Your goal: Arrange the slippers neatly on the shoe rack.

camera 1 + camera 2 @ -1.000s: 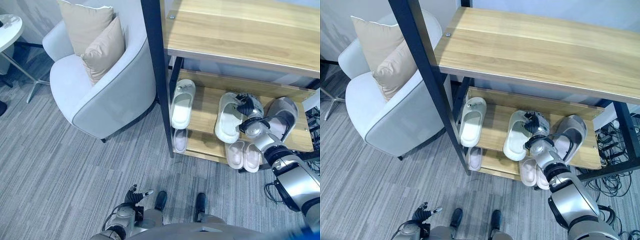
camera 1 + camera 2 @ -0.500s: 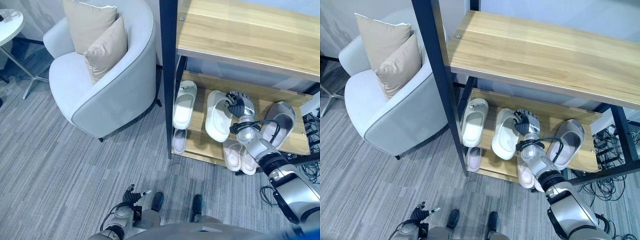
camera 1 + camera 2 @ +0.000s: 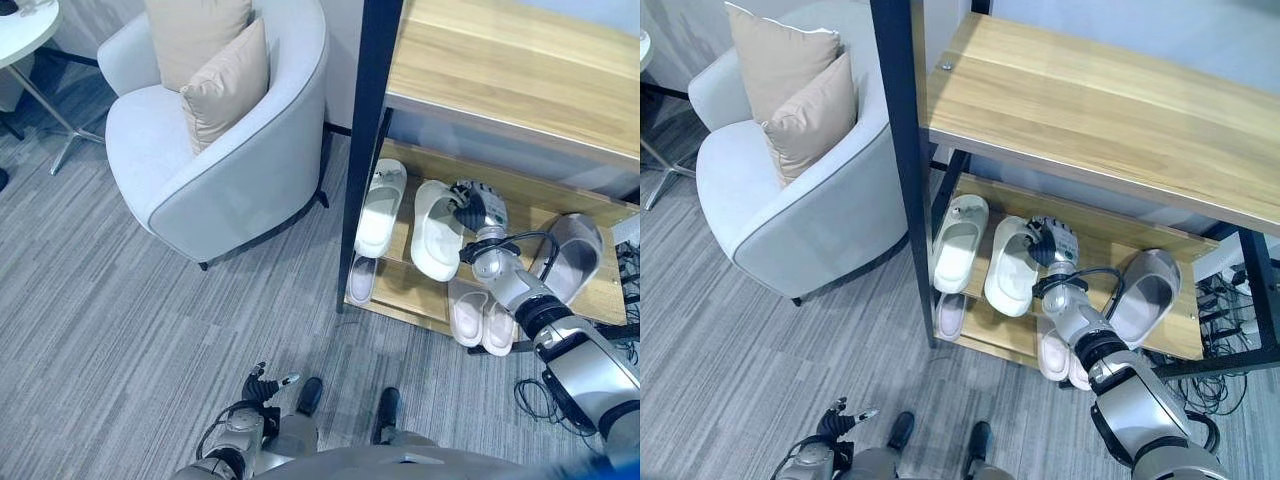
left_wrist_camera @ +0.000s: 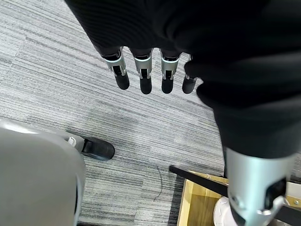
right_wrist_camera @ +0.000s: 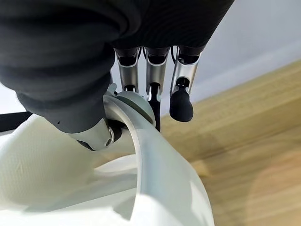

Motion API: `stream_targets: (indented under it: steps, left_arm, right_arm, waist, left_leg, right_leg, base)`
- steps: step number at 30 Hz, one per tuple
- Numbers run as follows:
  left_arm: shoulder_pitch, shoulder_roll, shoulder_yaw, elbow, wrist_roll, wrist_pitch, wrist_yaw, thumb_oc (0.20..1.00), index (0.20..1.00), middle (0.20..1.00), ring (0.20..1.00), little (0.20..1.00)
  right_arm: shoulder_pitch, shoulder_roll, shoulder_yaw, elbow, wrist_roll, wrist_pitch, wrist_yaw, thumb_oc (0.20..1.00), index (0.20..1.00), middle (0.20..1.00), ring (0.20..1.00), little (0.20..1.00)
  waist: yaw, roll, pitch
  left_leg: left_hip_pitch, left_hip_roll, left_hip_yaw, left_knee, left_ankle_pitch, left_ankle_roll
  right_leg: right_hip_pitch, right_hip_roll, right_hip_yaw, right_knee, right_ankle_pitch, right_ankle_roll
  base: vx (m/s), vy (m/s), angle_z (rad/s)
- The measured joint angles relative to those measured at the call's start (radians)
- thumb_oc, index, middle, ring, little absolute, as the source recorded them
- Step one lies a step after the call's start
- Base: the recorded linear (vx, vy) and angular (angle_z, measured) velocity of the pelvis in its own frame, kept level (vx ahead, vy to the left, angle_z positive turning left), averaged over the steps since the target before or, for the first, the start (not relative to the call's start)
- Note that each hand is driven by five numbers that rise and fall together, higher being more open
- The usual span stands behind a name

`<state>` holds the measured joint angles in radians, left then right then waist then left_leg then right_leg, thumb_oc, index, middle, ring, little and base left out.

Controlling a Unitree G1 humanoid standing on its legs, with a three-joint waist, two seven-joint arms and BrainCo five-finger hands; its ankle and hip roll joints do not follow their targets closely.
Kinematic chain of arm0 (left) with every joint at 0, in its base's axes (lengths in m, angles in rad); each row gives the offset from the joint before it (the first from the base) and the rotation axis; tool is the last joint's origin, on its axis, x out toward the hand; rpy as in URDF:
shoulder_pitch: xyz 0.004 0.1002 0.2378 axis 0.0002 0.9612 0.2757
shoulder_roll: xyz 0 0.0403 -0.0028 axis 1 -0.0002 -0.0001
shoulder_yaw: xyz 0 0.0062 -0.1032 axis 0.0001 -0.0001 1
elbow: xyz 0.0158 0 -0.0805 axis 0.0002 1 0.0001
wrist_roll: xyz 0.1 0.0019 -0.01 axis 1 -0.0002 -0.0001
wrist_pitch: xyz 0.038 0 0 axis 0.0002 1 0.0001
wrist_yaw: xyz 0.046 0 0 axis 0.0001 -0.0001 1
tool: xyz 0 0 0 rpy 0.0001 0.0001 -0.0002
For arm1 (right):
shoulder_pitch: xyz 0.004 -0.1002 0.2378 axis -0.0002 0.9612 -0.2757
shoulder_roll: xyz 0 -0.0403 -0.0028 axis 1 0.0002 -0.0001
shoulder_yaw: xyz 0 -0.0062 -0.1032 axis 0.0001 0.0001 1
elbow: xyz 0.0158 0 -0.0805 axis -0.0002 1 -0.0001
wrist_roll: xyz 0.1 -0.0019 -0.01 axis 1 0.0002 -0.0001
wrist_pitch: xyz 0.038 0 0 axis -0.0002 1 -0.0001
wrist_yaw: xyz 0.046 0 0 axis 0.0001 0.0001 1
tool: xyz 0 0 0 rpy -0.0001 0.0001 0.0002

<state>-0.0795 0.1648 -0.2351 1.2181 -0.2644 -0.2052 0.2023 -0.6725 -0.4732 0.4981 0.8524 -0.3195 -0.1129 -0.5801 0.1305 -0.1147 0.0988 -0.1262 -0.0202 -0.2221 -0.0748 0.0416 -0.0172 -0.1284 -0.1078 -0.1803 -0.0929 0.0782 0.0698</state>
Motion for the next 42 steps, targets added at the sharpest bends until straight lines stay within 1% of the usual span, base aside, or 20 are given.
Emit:
stream_targets:
  steps: [5,9,16,19,25,26,27,28,33,40,42]
  left_arm:
    - [-0.002,0.002,-0.001,0.000,0.000,-0.003,0.000,1.000,1.000,1.000,1.000,1.000]
    - [-0.011,0.003,-0.022,0.000,0.001,-0.004,0.000,1.000,1.000,1.000,1.000,1.000]
    - [-0.013,0.003,-0.022,0.000,0.001,-0.017,0.001,1.000,1.000,1.000,1.000,1.000]
    - [-0.017,0.003,-0.034,-0.001,0.001,-0.018,0.003,1.000,1.000,1.000,1.000,1.000]
    - [-0.018,0.003,-0.039,-0.002,0.001,-0.023,0.004,1.000,1.000,1.000,1.000,1.000]
    - [-0.019,0.002,-0.039,-0.002,0.001,-0.024,0.004,1.000,1.000,1.000,1.000,1.000]
    - [-0.019,0.002,-0.039,-0.003,0.001,-0.024,0.006,1.000,1.000,1.000,1.000,1.000]
    - [-0.019,0.002,-0.039,-0.003,0.001,-0.024,0.008,1.000,1.000,1.000,1.000,1.000]
    - [-0.019,-0.001,-0.039,-0.004,0.001,-0.025,0.023,1.000,1.000,1.000,1.000,1.000]
    - [-0.019,-0.002,-0.039,-0.005,0.001,-0.024,0.025,1.000,1.000,1.000,1.000,1.000]
    - [-0.018,-0.001,-0.039,-0.005,0.002,-0.023,0.026,1.000,1.000,1.000,1.000,1.000]
  right_arm:
    - [-0.001,0.001,0.012,0.017,0.000,-0.005,-0.001,0.200,0.200,0.200,0.200,0.200]
    - [-0.007,0.001,0.025,0.082,0.000,-0.003,-0.002,0.200,0.200,0.200,0.200,0.200]
    - [-0.038,0.001,0.024,0.092,0.001,-0.004,-0.014,0.200,0.200,0.200,0.200,0.200]
    - [-0.040,0.001,0.024,0.125,0.001,-0.003,-0.015,0.200,0.200,0.200,0.200,0.200]
    - [-0.048,0.001,0.024,0.176,0.003,-0.003,-0.017,0.200,0.200,0.200,0.200,0.200]
    - [-0.050,0.001,0.024,0.185,0.004,-0.003,-0.017,0.225,0.225,0.225,0.225,0.225]
    - [-0.053,0.001,0.024,0.190,0.004,-0.003,-0.017,0.495,0.495,0.495,0.495,0.495]
    - [-0.063,0.001,0.024,0.195,0.013,-0.003,-0.016,1.000,1.000,1.000,1.000,1.000]
    - [-0.081,0.001,0.023,0.196,0.040,-0.004,-0.016,1.000,1.000,1.000,1.000,1.000]
    - [-0.079,0.002,0.023,0.204,0.041,-0.004,-0.016,1.000,1.000,1.000,1.000,1.000]
    - [-0.076,0.002,0.021,0.177,0.042,-0.004,-0.016,1.000,1.000,1.000,1.000,1.000]
  waist:
    - [0.003,-0.005,-0.001]
    - [0.025,-0.005,-0.001]
    - [0.031,-0.005,-0.001]
    - [0.042,-0.005,-0.001]
    - [0.044,-0.002,-0.003]
    - [0.046,-0.001,-0.003]
    - [0.050,0.000,-0.004]
    - [0.050,0.001,-0.004]
    - [0.059,0.005,-0.007]
    - [0.066,0.008,-0.008]
    - [0.063,0.008,-0.009]
  left_leg:
    - [-0.014,-0.002,-0.015,0.008,0.002,-0.003]
    - [-0.017,-0.003,-0.018,0.009,0.002,-0.003]
    - [-0.036,-0.014,-0.035,0.024,0.002,-0.003]
    - [-0.039,-0.016,-0.043,0.026,0.002,-0.003]
    - [-0.059,-0.022,-0.061,0.042,0.001,-0.004]
    - [-0.063,-0.023,-0.063,0.044,0.001,-0.004]
    - [-0.065,-0.024,-0.064,0.045,0.002,-0.004]
    - [-0.066,-0.024,-0.065,0.046,0.002,-0.004]
    - [-0.068,-0.026,-0.073,0.046,0.002,-0.005]
    - [-0.067,-0.033,-0.077,0.054,0.002,-0.004]
    - [-0.067,-0.034,-0.077,0.055,0.002,-0.004]
  right_leg:
    - [-0.002,-0.002,-0.019,0.000,0.000,0.000]
    - [-0.003,-0.003,-0.022,0.000,0.000,0.000]
    - [-0.007,-0.011,-0.039,0.000,-0.001,0.000]
    - [-0.006,-0.012,-0.047,0.000,-0.001,0.001]
    - [-0.009,-0.015,-0.066,0.000,-0.002,0.001]
    - [-0.011,-0.016,-0.068,0.000,-0.002,0.001]
    - [-0.012,-0.016,-0.070,0.000,-0.002,0.001]
    - [-0.012,-0.016,-0.072,0.000,-0.002,0.001]
    - [-0.011,-0.018,-0.080,0.000,-0.003,0.001]
    - [-0.004,-0.024,-0.085,0.000,-0.003,0.002]
    - [-0.003,-0.024,-0.085,0.000,-0.002,0.003]
  base:
    - [0.02,0.003,0.10]
    - [0.01,0.008,0.03]
    - [0.01,0.009,0.07]
    - [0.01,0.005,0.07]
    - [0.01,0.007,0.09]
    - [0.01,0.006,0.07]
    - [0.01,0.006,0.05]
    - [0.01,0.004,0.04]
    - [0.01,0.003,0.04]
    - [0.00,0.002,0.02]
    - [0.00,0.000,0.00]
